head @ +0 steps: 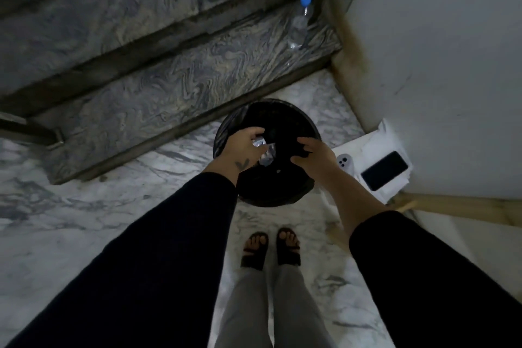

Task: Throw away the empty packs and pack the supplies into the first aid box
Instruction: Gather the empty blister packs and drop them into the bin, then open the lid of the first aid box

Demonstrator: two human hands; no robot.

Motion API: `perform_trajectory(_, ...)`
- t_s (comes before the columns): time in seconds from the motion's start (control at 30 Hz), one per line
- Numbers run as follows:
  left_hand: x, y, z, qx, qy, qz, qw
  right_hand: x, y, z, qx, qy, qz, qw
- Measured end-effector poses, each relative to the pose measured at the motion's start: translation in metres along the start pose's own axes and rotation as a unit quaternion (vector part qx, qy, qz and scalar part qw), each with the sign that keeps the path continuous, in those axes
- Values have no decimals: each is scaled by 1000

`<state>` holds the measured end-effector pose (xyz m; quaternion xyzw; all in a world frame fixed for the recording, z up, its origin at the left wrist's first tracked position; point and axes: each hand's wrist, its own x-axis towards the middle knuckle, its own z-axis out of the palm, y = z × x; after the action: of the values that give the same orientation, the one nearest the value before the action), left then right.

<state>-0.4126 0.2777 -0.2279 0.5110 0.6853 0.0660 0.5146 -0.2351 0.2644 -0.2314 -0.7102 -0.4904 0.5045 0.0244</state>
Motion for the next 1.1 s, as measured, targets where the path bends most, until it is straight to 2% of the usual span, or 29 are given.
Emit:
perform_trajectory(0.13,-36,56,-21,131,-45,84,987,-53,-23,-48,-104,41,-49,993)
perform_trajectory(0.33,-98,163,-30,300,-68,208,928,-153,-19,-127,-122,136,-48,982)
perform_trajectory(0.5,-150,249,8,335,-79,318,883,-245,15,-180,-102,239,-28,965)
perform_trajectory(0.77,-229,353,122,385,-153,455,788,-368,105,-238,-67,412,72,906)
perform_trajectory(1.0,-270,390,222,391,-179,557,711,-425,195,-254,-106,499,164,845)
perform_trajectory(1.1,-274,389,260,410,-149,616,656,-426,227,-255,-147,496,175,838)
